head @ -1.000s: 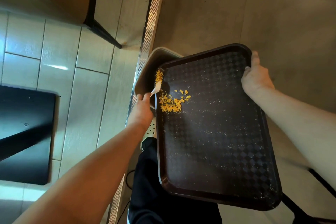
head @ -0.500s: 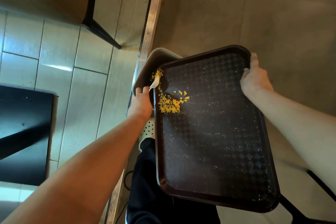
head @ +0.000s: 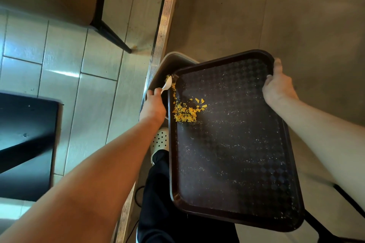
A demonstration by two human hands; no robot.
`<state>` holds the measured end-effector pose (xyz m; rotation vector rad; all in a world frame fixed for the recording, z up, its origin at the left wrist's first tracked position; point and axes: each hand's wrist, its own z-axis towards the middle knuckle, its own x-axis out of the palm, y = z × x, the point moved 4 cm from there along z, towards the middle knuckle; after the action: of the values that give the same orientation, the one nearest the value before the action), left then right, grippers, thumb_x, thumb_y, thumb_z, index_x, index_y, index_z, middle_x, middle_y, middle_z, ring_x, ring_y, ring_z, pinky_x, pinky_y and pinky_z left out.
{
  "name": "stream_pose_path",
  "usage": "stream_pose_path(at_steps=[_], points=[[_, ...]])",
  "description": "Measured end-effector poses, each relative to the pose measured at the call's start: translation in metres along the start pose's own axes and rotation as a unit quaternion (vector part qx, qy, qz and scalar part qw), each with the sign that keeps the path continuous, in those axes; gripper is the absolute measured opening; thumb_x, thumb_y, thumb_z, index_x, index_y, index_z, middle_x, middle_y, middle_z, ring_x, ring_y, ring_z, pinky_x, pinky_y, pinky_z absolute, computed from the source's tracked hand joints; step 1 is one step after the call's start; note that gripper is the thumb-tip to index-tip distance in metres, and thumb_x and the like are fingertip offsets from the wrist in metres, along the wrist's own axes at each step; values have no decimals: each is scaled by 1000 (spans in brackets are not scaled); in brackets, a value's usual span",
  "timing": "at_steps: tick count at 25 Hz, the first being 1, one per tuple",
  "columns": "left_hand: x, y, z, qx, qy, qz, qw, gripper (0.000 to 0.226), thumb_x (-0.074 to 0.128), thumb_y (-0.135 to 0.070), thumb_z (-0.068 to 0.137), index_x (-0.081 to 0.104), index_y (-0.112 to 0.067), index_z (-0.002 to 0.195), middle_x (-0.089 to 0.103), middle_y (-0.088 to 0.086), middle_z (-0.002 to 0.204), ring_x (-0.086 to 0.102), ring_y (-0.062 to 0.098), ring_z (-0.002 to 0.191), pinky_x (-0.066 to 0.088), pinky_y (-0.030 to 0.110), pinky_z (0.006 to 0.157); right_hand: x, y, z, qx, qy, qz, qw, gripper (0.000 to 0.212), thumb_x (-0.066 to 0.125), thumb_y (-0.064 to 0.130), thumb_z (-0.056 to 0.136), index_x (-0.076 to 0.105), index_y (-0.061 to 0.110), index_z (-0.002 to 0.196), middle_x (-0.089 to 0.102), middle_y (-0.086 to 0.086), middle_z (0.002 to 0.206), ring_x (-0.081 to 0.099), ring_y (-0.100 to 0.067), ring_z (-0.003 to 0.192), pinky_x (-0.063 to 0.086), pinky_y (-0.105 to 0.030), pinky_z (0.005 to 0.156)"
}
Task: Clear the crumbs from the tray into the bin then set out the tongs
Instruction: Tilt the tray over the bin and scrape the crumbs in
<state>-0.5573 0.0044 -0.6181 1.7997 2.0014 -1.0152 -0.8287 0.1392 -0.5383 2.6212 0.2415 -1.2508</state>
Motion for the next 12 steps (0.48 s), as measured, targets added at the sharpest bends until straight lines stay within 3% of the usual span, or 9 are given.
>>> stream_pose_path(at_steps=[6, 12], points=[[12, -1, -7, 36, 31, -21, 999, 63, 45, 8, 88, 30, -20, 143, 34, 8, 135, 47, 31, 119, 44, 41, 98, 1, 0, -1, 5, 1, 11, 1000, 53, 25, 21, 101, 3, 32, 149, 51, -18, 126, 53, -35, 108, 41, -39, 90], [2, -15, 6, 26, 1, -40, 999, 55, 44, 6, 89, 36, -16, 139, 39, 10, 133, 48, 30, 119, 43, 41, 99, 2, -3, 0, 10, -2, 7, 1000, 52, 25, 23, 102, 4, 33, 148, 50, -19, 126, 53, -35, 108, 42, -41, 89]])
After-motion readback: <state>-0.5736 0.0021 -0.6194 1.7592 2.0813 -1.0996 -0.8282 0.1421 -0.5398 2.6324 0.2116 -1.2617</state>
